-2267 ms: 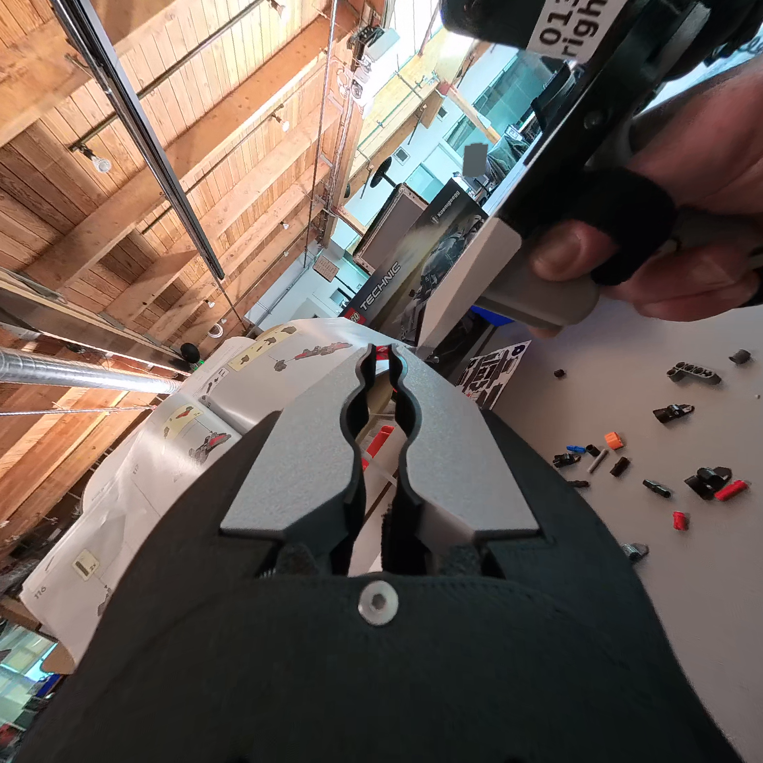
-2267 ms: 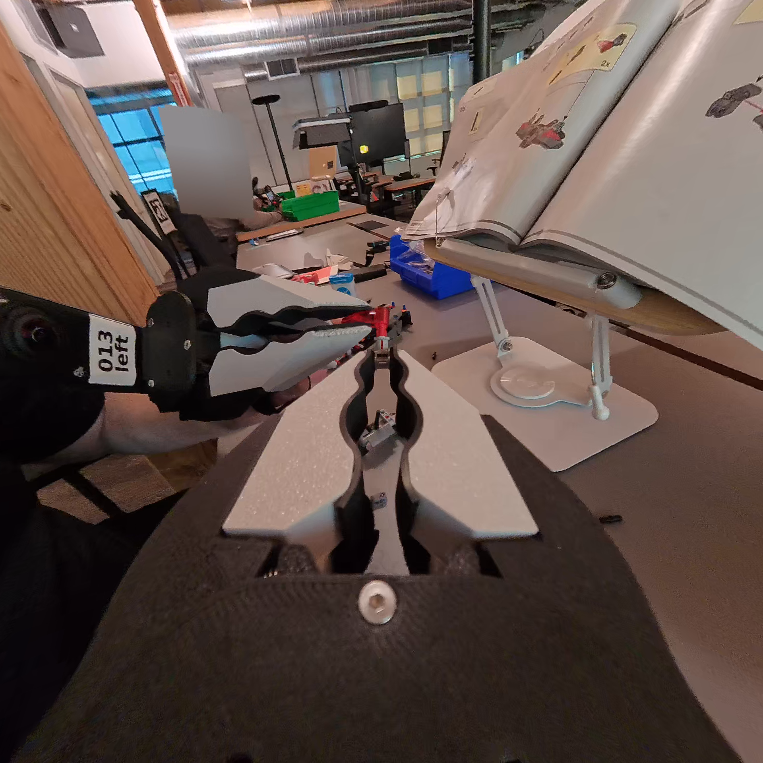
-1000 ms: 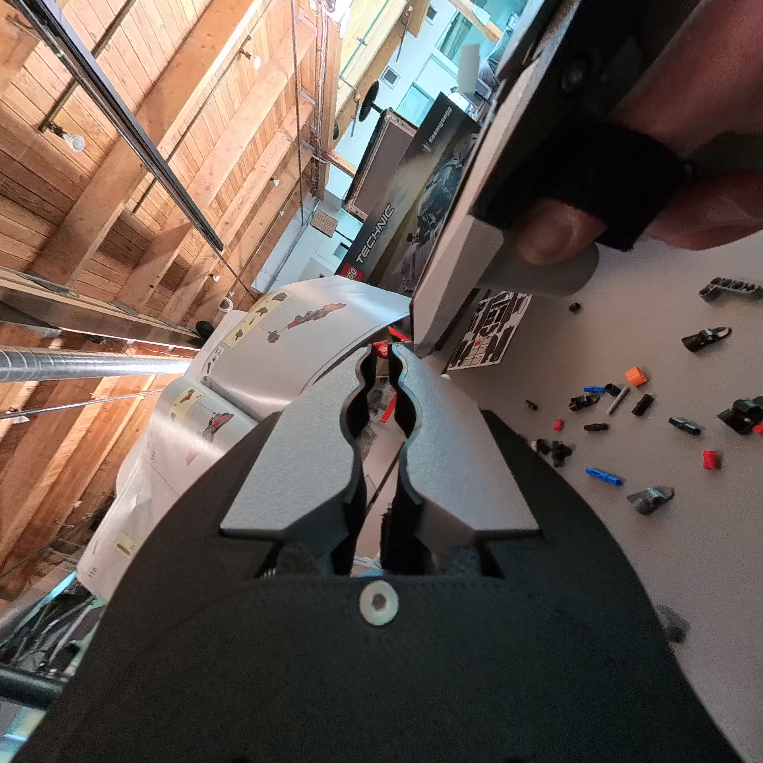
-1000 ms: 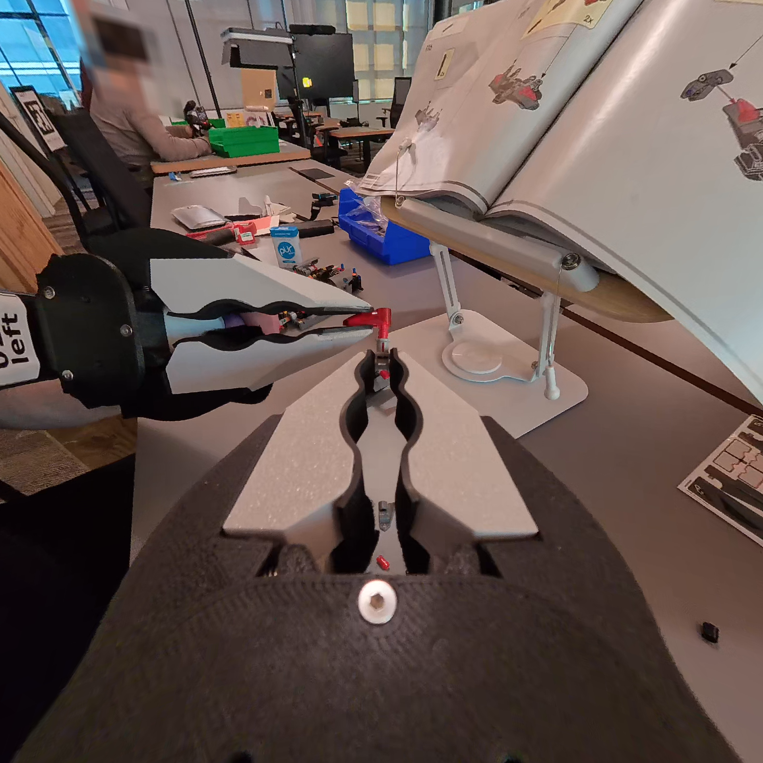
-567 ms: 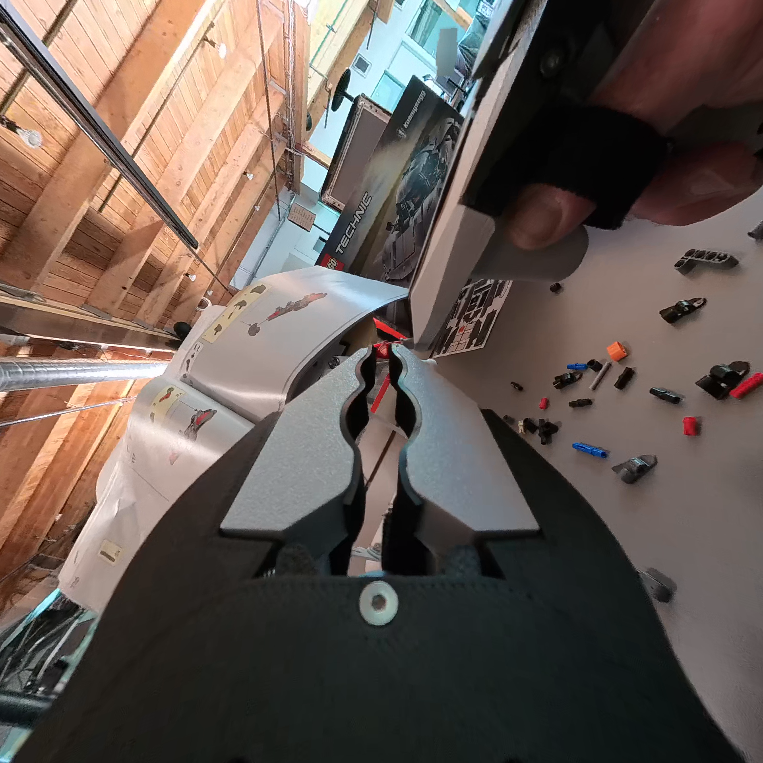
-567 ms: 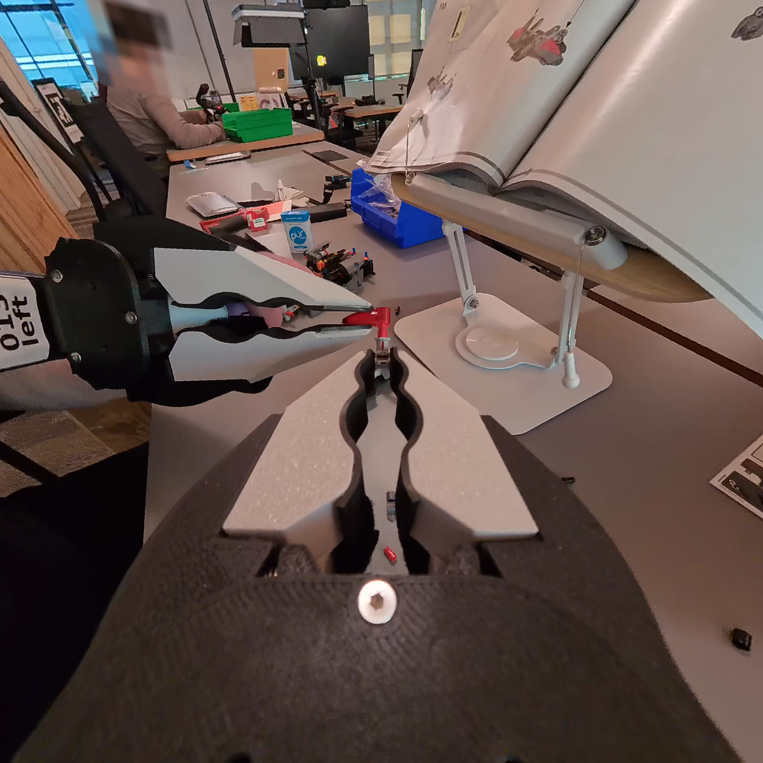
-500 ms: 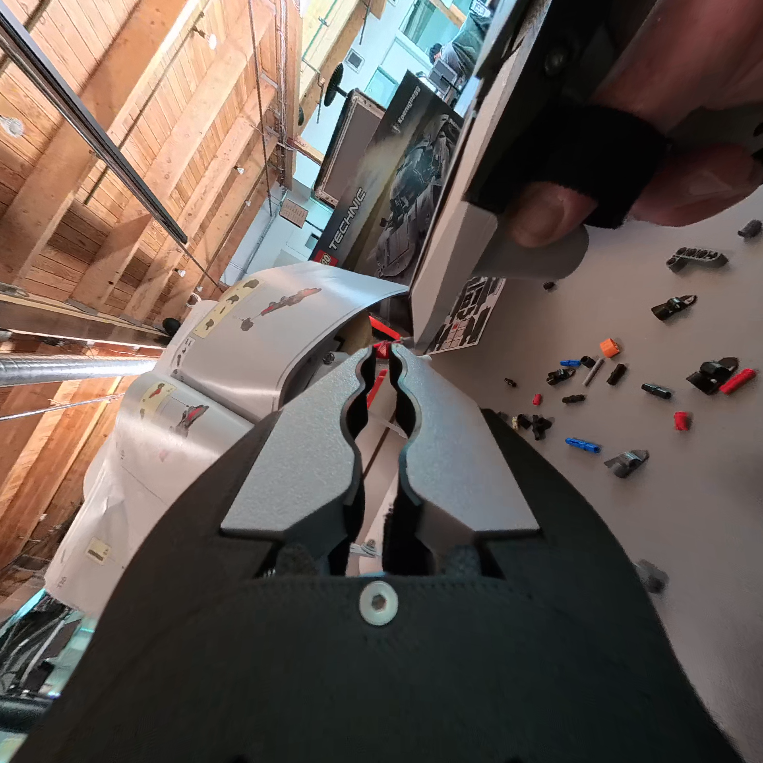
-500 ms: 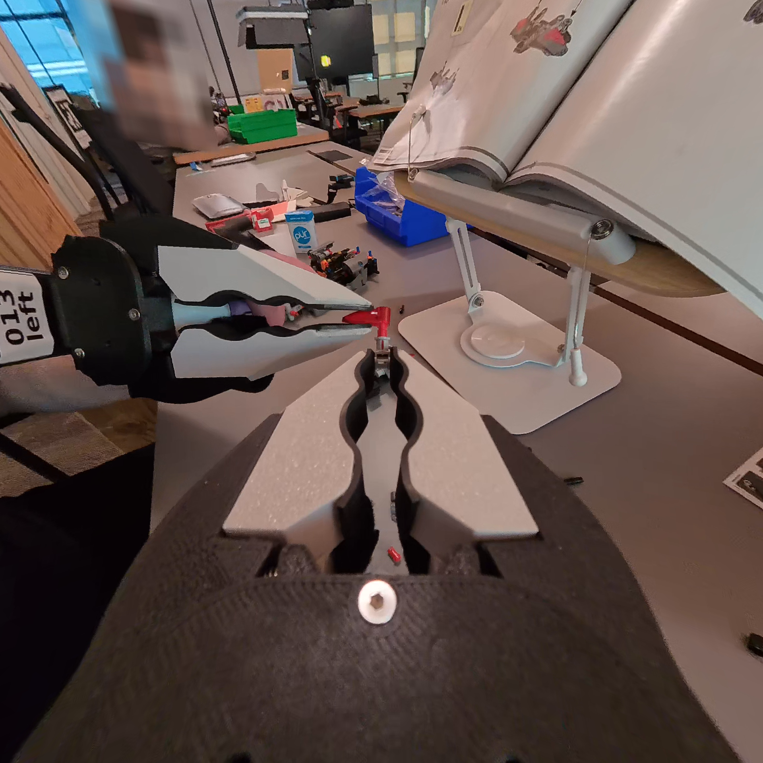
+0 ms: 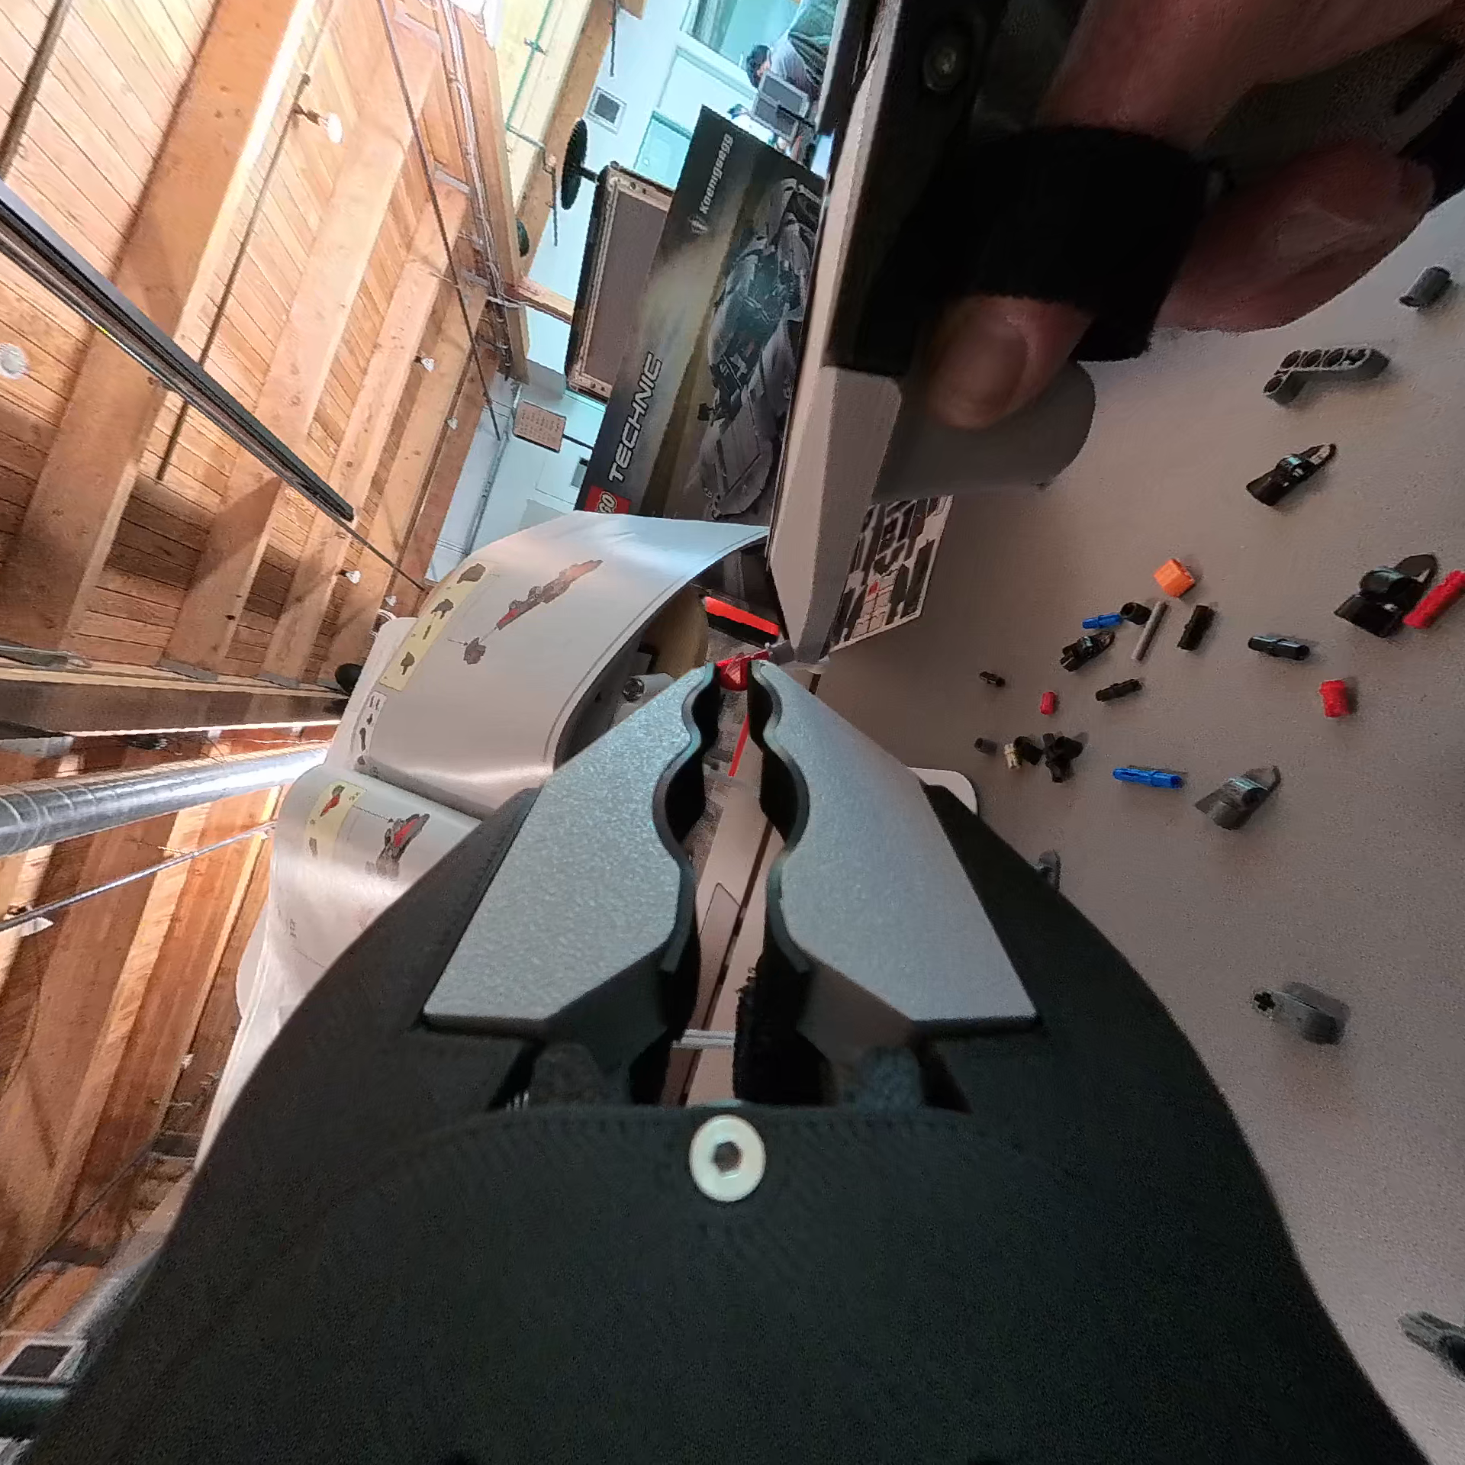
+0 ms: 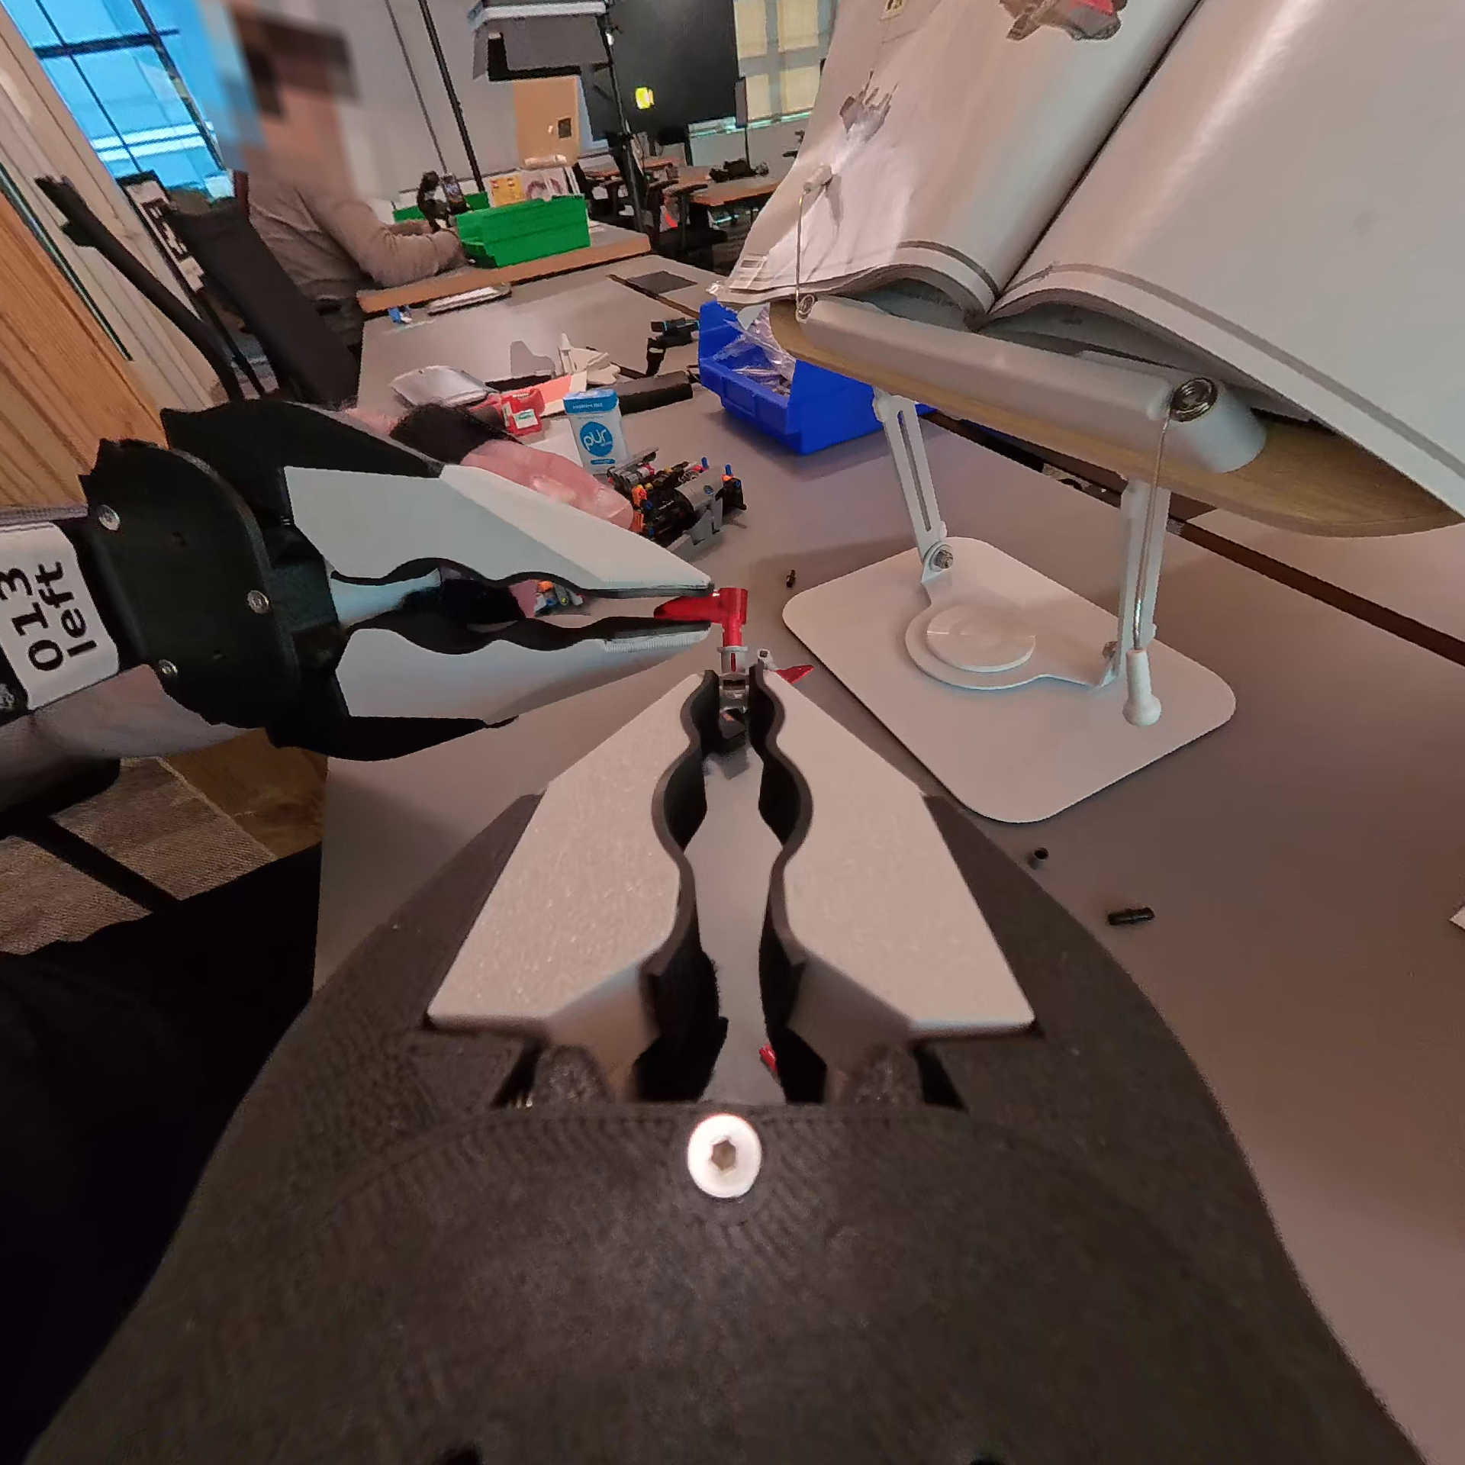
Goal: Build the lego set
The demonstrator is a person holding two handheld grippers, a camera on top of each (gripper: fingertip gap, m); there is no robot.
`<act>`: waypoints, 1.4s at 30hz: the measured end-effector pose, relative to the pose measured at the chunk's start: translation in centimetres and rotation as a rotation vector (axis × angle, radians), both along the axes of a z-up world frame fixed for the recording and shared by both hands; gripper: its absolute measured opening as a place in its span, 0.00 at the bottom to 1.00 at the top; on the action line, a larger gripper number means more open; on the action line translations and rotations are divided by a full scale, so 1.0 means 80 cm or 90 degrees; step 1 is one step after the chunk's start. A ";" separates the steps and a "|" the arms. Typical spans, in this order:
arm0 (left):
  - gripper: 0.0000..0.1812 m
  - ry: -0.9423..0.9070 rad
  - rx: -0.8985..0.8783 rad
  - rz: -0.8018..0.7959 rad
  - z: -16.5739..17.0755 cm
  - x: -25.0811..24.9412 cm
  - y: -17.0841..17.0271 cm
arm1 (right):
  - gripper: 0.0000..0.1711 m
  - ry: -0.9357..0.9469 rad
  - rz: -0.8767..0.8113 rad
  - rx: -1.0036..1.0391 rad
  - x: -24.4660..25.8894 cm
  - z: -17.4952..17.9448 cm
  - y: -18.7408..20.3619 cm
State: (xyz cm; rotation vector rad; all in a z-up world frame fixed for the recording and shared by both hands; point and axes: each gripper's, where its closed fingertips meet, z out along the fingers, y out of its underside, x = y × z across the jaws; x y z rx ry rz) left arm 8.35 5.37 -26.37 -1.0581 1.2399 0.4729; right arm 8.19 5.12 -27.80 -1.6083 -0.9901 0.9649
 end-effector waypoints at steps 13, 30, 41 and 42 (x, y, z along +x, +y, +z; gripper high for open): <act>0.11 -0.062 0.043 -0.025 0.024 0.001 -0.016 | 0.02 0.064 0.025 -0.047 0.001 0.006 -0.002; 0.16 -0.131 -0.073 -0.017 0.006 0.016 0.007 | 0.02 0.165 0.082 -0.146 0.000 0.022 -0.013; 0.16 -0.126 -0.063 -0.028 0.010 0.020 0.009 | 0.02 0.180 0.078 -0.154 0.005 0.026 -0.009; 0.16 -0.118 -0.061 -0.028 0.008 0.020 0.010 | 0.02 0.173 0.078 -0.151 0.005 0.024 -0.009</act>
